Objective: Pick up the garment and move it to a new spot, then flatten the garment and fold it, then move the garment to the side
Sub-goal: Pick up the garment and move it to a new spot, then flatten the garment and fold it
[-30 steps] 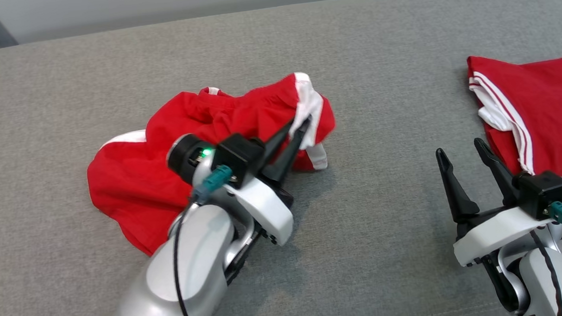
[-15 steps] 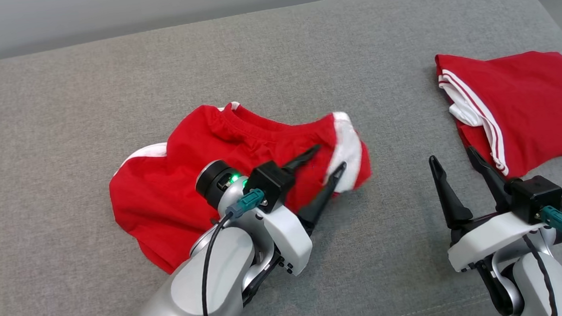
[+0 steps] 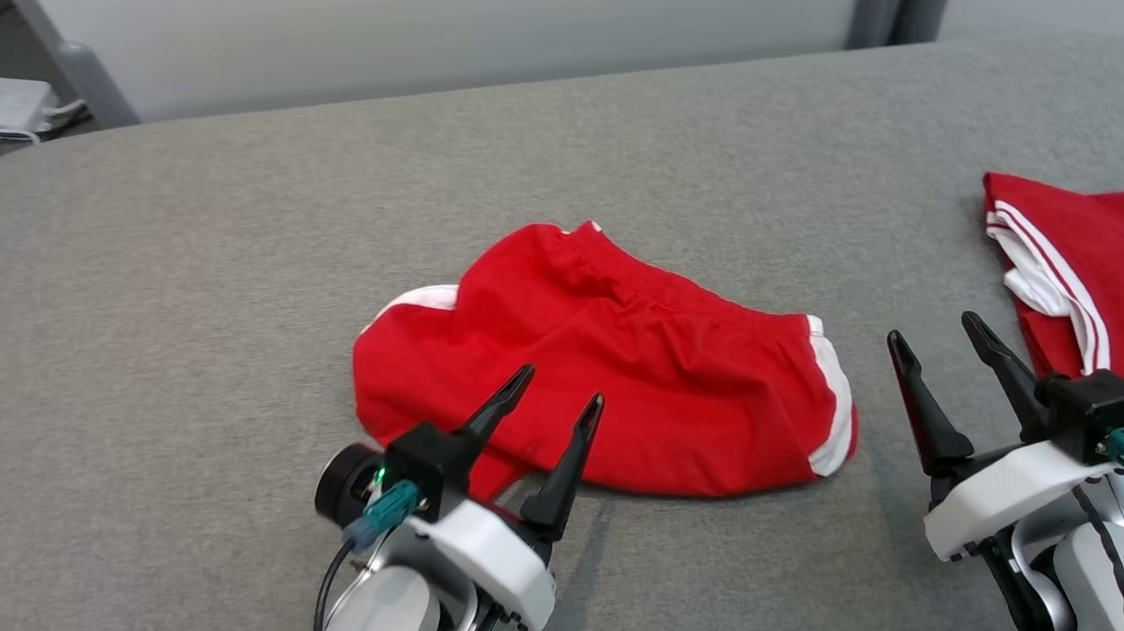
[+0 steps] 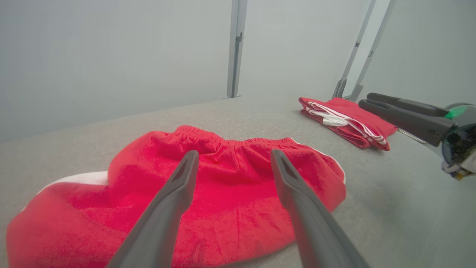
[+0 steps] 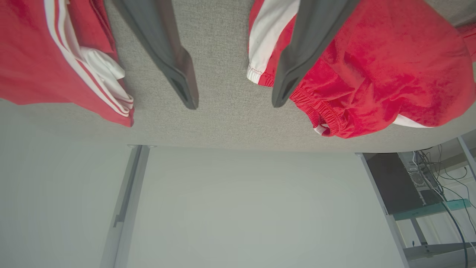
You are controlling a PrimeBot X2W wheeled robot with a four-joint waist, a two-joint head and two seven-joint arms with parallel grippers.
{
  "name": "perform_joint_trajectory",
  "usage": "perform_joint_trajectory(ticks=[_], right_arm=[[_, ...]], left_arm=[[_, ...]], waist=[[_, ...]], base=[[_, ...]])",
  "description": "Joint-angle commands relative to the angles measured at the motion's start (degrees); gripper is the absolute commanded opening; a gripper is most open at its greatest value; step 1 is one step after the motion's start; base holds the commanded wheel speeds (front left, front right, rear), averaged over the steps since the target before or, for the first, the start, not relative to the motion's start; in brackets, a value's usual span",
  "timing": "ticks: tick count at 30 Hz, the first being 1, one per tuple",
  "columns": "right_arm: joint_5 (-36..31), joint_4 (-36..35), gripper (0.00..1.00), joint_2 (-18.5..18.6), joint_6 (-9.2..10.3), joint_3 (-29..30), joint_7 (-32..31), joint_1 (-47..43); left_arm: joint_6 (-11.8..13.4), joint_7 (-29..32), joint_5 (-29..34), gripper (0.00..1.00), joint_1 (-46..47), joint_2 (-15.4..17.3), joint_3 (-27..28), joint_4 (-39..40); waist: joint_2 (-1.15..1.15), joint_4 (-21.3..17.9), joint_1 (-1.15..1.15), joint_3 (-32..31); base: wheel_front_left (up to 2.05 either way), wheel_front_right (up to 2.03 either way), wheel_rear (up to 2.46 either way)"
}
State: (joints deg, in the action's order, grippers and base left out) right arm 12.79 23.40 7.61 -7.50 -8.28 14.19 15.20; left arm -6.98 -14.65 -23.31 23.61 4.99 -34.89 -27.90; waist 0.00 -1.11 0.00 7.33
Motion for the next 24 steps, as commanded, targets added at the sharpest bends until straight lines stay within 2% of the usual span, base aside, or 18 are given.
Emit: perform_joint_trajectory(ticks=[1,9,16,24], right_arm=[[0.65,-0.65,1.00,0.97,0.01,-1.36,0.69,-0.03],[0.77,0.54,1.00,1.38,0.01,-0.77,0.51,-0.62],[0.94,1.92,1.00,1.26,0.01,-0.63,0.55,-1.66],[0.86,3.66,1.00,2.40,0.01,-0.27,-0.06,-1.13]], left_arm=[[0.44,-0.35,0.68,1.00,-0.93,0.77,3.22,2.48],[1.32,-0.35,3.20,1.00,-8.99,0.68,9.55,7.25],[2.14,-0.35,4.91,1.00,-15.32,1.36,16.22,10.02],[2.17,-0.35,7.29,1.00,-18.31,0.76,21.09,12.83]], waist=[[0.00,2.09,0.00,-1.55],[0.00,5.58,0.00,-3.45],[0.00,5.95,0.00,-5.01],[0.00,6.25,0.00,-4.72]], base=[[0.00,0.00,0.00],[0.00,0.00,0.00],[0.00,0.00,0.00],[0.00,0.00,0.00]])
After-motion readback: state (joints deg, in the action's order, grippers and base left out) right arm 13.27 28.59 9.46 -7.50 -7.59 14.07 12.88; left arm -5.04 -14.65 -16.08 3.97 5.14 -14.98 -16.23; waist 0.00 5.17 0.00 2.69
